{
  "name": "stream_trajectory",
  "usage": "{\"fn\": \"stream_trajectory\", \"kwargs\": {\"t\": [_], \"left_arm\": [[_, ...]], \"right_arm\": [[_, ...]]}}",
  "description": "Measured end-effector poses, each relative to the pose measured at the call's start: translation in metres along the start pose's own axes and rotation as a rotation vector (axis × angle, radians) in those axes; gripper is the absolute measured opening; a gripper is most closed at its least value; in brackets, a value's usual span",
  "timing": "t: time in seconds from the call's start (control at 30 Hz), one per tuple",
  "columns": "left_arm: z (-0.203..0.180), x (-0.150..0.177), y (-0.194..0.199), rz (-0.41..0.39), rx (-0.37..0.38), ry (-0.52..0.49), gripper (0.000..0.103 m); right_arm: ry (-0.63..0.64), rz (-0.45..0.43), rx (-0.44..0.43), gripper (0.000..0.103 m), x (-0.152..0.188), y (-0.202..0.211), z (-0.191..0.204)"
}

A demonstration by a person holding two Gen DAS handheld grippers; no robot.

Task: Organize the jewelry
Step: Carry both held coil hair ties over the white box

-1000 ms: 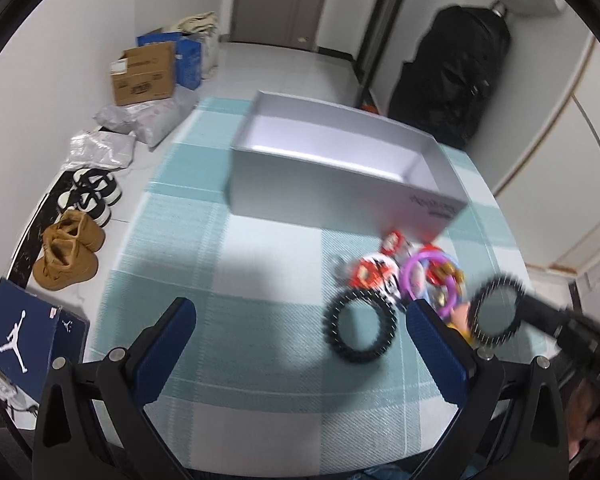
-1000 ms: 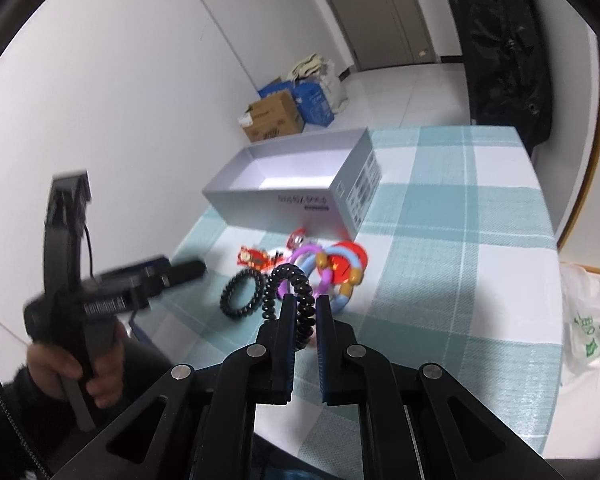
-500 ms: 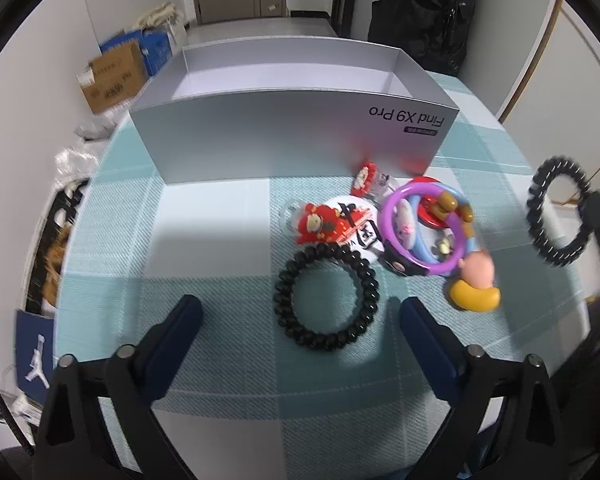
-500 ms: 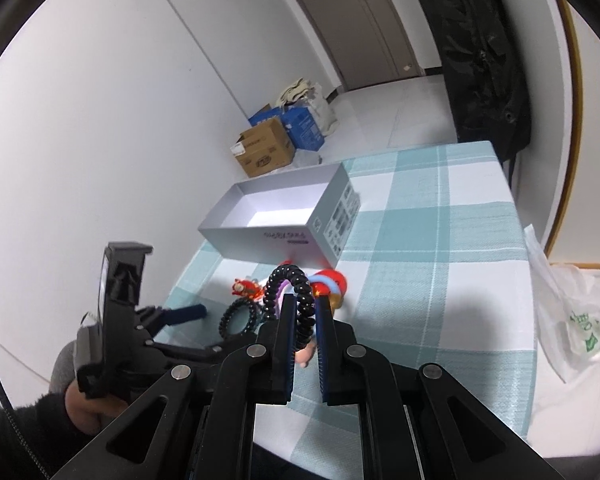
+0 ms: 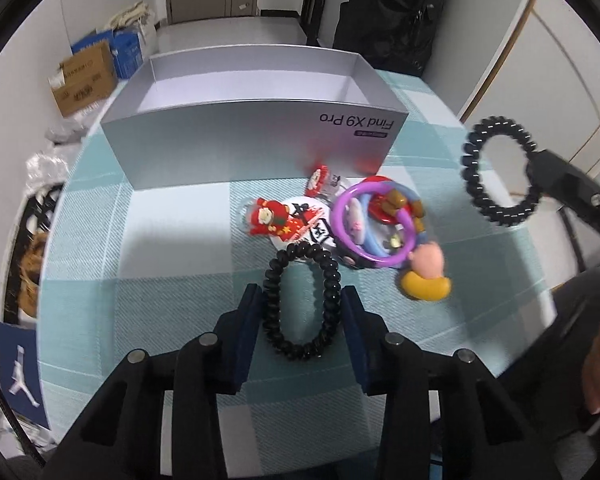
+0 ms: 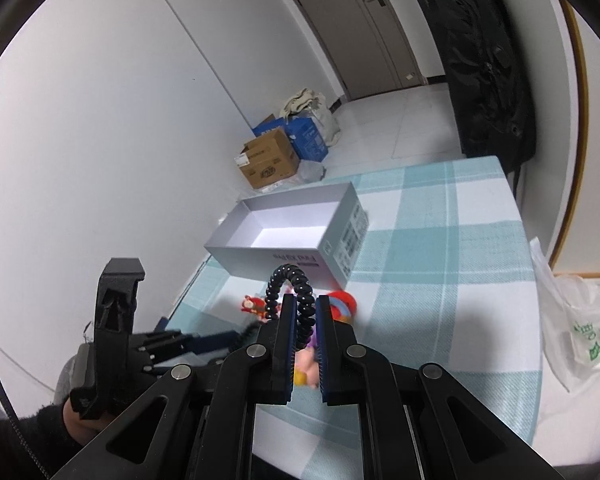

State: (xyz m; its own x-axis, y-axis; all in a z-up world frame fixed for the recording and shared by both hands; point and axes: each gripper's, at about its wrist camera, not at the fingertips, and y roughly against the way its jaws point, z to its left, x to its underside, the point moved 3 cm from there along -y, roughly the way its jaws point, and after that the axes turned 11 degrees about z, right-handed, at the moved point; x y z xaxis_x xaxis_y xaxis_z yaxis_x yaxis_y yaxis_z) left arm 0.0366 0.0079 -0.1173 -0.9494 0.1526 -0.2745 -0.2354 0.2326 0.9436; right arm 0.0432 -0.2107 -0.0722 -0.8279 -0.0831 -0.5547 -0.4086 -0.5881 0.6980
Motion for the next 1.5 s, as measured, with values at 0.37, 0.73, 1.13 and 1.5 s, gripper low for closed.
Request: {"fn": "stream_trajectory", "kwargs": {"t": [0.37, 0.73, 1.13, 1.5], "left_arm": [[0.006, -0.007, 0.039, -0.127, 0.066, 0.055, 0.034], [0.015, -0.052, 0.064, -0.239, 0.044, 0.043, 0.034], [0.031, -0.1, 0.034, -0.185, 0.053, 0.033, 0.034], [0.039, -0.114, 0.012, -0.107, 0.084, 0.067, 0.034]], "right_arm": [[0.035, -0.013, -0.041, 0.008, -0.02, -0.013, 0.018], [0.069, -0.035, -0.066, 0.008, -0.071, -0.026, 0.021], [0.125, 0.01, -0.067, 0.008, -0.116, -0.061, 0.014], [0.069, 0.095, -0.068, 0.008, -0.12, -0.093, -0.005]]}}
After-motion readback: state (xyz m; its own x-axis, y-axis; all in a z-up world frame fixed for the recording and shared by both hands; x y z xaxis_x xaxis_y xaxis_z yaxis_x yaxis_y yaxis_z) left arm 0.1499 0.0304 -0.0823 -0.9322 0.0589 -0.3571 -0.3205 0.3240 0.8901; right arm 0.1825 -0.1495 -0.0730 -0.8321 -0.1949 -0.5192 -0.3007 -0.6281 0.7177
